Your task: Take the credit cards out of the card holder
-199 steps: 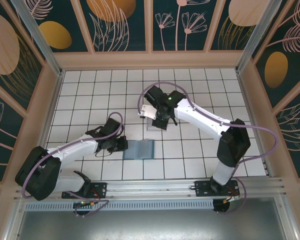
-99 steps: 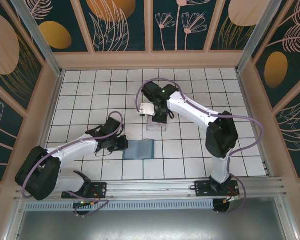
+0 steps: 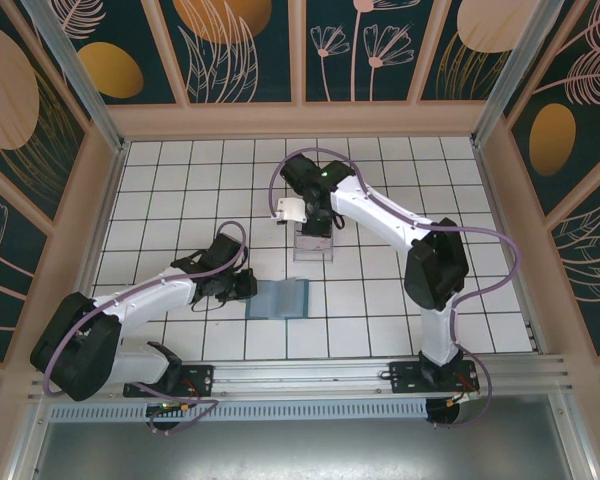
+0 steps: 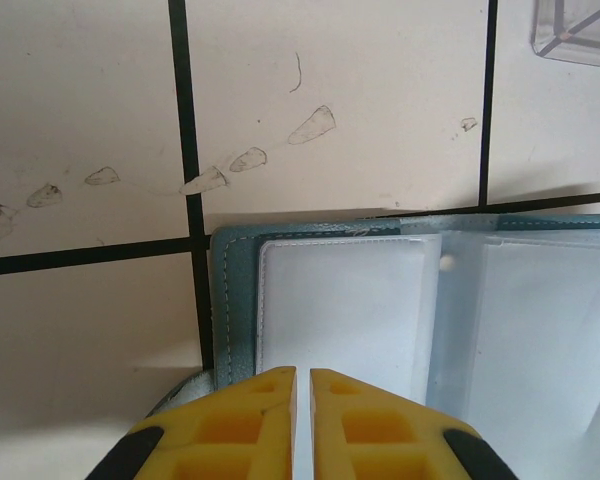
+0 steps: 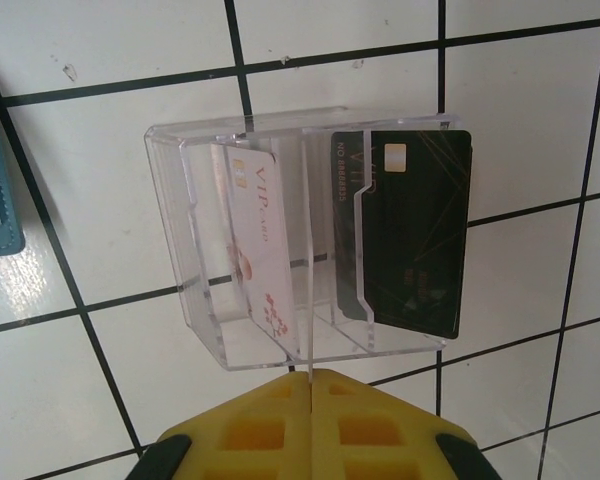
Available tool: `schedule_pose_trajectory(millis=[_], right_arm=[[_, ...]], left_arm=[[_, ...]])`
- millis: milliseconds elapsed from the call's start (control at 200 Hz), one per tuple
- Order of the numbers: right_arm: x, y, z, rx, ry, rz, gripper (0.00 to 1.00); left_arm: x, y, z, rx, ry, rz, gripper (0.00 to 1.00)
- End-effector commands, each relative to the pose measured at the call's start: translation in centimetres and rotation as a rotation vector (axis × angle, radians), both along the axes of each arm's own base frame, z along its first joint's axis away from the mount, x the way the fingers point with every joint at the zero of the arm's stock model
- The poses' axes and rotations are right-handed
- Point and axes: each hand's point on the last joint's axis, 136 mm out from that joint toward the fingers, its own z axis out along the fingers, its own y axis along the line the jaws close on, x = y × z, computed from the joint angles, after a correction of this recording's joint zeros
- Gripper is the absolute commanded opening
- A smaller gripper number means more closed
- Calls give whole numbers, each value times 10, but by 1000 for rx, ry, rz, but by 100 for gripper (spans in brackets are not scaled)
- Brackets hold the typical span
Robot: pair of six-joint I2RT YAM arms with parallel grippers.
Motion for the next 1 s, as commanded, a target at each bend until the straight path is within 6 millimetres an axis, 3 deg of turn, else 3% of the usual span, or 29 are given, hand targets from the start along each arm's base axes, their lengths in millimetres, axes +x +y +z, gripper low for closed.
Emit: schedule_pose_trajectory(millis=[0,706,996], right_arm=[[5,-6,-1,-53,-1,43,0],[3,-6,-31,-81,63,61,0],[16,-6,-12,-100,-26,52,0]], left_arm=[[4,1,7,12,-22,-8,14],[4,3,7,16,-24,-5,14],[3,4,8,14,-25,1,14]])
